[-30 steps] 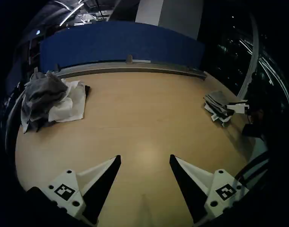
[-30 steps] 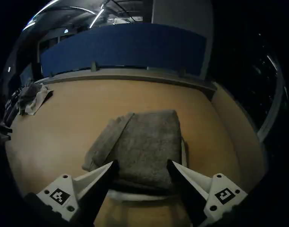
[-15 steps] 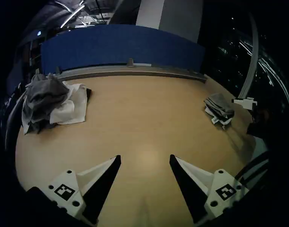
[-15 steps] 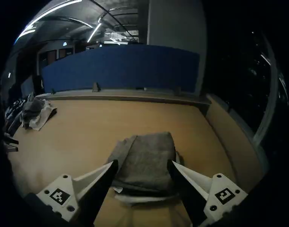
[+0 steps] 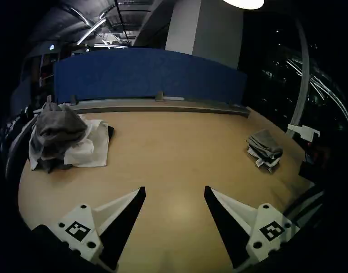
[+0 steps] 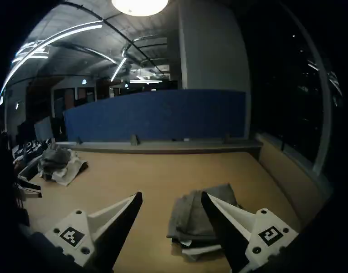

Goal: Fold towel

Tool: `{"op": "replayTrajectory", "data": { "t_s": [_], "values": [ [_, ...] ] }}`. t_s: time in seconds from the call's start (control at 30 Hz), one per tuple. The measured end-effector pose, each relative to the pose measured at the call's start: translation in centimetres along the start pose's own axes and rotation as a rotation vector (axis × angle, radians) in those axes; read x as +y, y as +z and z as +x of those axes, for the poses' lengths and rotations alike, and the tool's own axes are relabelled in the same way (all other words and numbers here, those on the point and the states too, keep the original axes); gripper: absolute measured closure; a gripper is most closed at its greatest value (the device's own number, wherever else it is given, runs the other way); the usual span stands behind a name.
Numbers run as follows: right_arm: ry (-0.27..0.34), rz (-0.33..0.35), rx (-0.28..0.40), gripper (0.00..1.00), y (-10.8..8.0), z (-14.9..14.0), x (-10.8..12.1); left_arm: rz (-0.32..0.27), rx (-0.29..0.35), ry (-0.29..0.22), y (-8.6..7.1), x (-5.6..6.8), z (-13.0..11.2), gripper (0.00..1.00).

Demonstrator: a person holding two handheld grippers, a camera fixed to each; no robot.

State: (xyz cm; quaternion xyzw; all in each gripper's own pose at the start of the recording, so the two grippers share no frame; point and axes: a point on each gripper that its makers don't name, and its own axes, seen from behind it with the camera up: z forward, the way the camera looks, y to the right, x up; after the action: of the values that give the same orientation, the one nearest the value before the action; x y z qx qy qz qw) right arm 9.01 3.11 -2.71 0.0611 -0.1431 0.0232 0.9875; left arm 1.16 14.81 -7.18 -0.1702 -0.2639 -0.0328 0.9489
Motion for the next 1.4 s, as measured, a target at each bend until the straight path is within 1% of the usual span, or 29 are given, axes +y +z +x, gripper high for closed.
{"op": "replayTrajectory", "data": {
  "t_s": [0.1,0.17,0.3,0.4,0.43,0.57,0.63,0.83,1.0,1.17,1.3,1.4],
  "values": [
    [0.016,-0.017,0.054,0.00,-0.3,0.9,-0.6,0.013,0.035,0.006,0.0,-0.4,0.8,0.05],
    [0.015,-0.020,0.082,0.00,-0.5,1.4,-1.3,0.021,0.059,0.005,0.0,-0.7,1.4,0.05],
    [-0.006,0.003,0.137,0.00,-1.1,2.6,-3.5,0.045,0.121,-0.001,-0.3,-1.5,2.8,0.05],
    [-0.021,0.006,0.188,0.00,-1.7,3.6,-4.7,0.066,0.181,0.004,-0.8,-2.1,4.2,0.05],
    [-0.022,-0.001,0.194,0.00,-1.8,3.6,-4.9,0.072,0.198,0.009,-1.0,-2.2,4.6,0.05],
    [-0.024,-0.013,0.202,0.00,-1.9,3.5,-5.8,0.101,0.261,0.018,-1.6,-3.0,6.1,0.04],
    [-0.024,-0.016,0.203,0.00,-1.9,3.4,-6.1,0.116,0.288,0.015,-1.9,-3.5,6.7,0.04],
    [-0.023,-0.043,0.205,0.00,-1.8,3.4,-6.0,0.154,0.332,-0.002,-2.4,-5.0,7.7,0.04],
    [-0.041,-0.047,0.206,0.00,-1.8,3.4,-6.4,0.178,0.351,-0.008,-2.5,-6.0,7.8,0.04],
    [-0.075,-0.044,0.209,0.00,-1.8,3.4,-7.1,0.199,0.375,-0.008,-2.4,-6.7,7.8,0.04],
    [-0.093,-0.043,0.205,0.00,-1.7,3.2,-7.4,0.222,0.389,-0.007,-1.9,-7.5,7.2,0.04],
    [-0.093,-0.058,0.204,0.00,-1.6,3.2,-6.9,0.240,0.398,-0.004,-1.4,-8.1,6.8,0.04]
  ]
}}
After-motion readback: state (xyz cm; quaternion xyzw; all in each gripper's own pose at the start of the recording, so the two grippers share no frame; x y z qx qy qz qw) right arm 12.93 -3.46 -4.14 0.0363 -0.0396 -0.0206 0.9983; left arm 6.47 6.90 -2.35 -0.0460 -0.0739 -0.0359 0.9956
